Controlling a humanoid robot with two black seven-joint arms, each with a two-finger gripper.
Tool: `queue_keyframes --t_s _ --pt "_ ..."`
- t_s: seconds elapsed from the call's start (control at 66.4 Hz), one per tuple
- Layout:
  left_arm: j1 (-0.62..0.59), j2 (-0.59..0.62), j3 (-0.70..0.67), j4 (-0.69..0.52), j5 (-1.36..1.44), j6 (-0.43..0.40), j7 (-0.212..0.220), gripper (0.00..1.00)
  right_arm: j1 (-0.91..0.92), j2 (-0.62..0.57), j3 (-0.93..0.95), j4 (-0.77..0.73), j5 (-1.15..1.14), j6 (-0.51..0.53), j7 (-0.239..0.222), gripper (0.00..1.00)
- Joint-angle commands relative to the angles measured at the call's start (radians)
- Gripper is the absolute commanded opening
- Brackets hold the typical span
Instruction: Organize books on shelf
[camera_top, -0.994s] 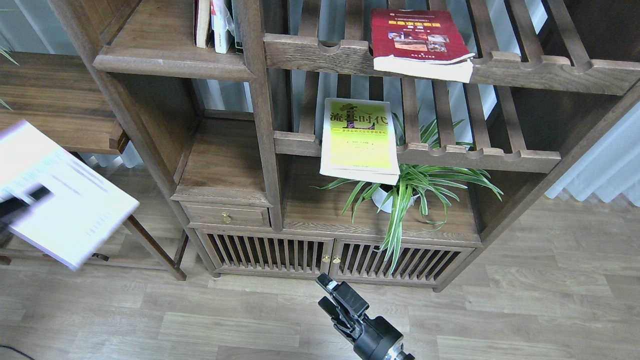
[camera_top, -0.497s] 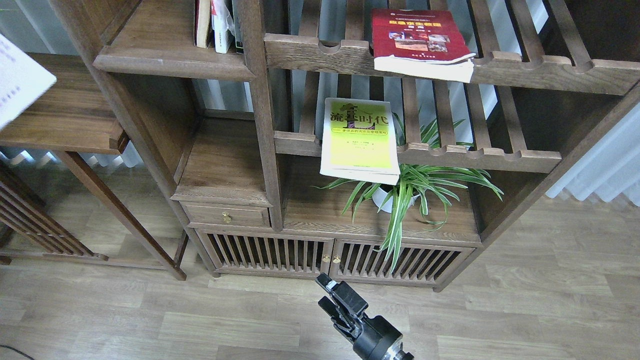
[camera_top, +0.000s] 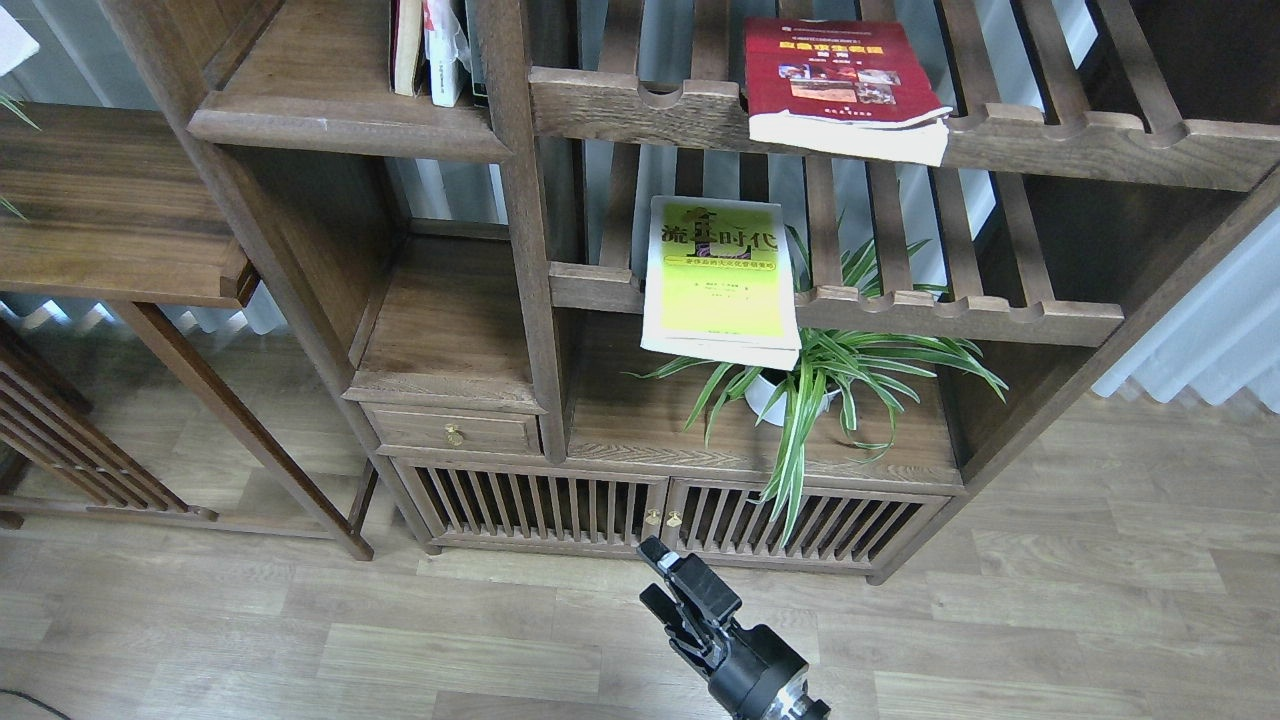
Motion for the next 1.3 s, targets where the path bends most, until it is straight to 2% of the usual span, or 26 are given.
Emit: queue_keyframes --t_s 0.0,0.105,0.211,0.497,0.542,0.798,0.949,1.144,1.25,1.28 --pt "-0.150 -0.031 0.118 0.016 0.034 0.000 0.018 0.05 0.008 0.000 0.000 -0.013 -0.001 0.000 0.004 0.99" --pt "-0.293 -0.081 0.221 0.058 0.085 0.000 0.029 0.04 0.011 0.000 -0.005 -0.015 -0.004 0.000 0.001 0.99" --pt "-0.383 -0.136 0.264 0.099 0.157 0.000 0.029 0.04 0.013 0.000 -0.006 -0.018 -0.007 0.000 -0.007 0.99" --pt "-0.474 -0.340 0.267 0.190 0.321 0.000 0.026 0.04 -0.002 0.000 0.000 -0.049 0.000 0.000 -0.007 0.99" --pt "-0.518 -0.415 0.267 0.243 0.373 0.000 0.026 0.04 -0.004 0.000 0.000 -0.049 0.002 0.000 -0.007 0.99" --pt "-0.643 -0.597 0.269 0.404 0.498 0.000 0.012 0.04 -0.004 0.000 0.001 -0.047 0.007 0.000 -0.007 0.99" --pt "-0.692 -0.682 0.272 0.528 0.499 0.000 -0.009 0.04 -0.007 0.000 0.001 -0.049 0.008 0.000 -0.007 0.99" --pt "-0.765 -0.798 0.281 0.685 0.547 0.000 -0.060 0.04 -0.009 0.000 0.001 -0.044 0.008 0.000 -0.009 0.99" --pt "-0.805 -0.836 0.325 0.771 0.550 0.000 -0.086 0.04 -0.013 0.000 0.000 -0.044 0.010 0.000 -0.009 0.99" --pt "-0.830 -0.854 0.359 0.828 0.548 0.000 -0.106 0.04 -0.013 0.000 0.000 -0.042 0.011 0.000 -0.009 0.99"
